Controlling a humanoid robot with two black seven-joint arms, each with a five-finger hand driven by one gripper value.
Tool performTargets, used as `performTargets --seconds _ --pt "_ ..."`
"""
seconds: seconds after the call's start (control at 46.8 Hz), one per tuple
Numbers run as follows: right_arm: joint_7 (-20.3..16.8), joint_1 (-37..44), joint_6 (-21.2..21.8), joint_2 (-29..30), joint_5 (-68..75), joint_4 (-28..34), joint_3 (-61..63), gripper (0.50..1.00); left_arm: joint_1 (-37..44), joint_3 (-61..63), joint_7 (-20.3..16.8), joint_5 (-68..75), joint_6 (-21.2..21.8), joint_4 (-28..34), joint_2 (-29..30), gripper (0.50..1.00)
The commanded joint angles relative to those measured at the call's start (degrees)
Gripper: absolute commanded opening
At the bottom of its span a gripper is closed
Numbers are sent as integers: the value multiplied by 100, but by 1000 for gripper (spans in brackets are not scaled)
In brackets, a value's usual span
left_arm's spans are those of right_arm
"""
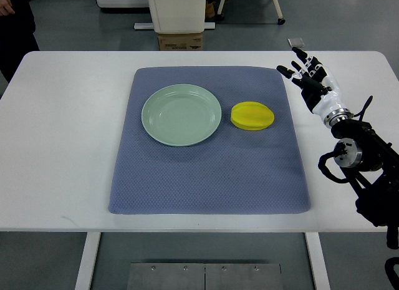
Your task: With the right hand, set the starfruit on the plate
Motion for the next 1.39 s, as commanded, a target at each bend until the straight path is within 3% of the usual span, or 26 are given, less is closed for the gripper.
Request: performTargets --seconds 0.0,1.369 --pt "1 0 4 0 0 0 0 1000 0 0 -1 0 3 0 0 1000" --pt "18 -9 74 -70 9 -9 -8 1000 0 0 -1 0 -6 0 0 1000"
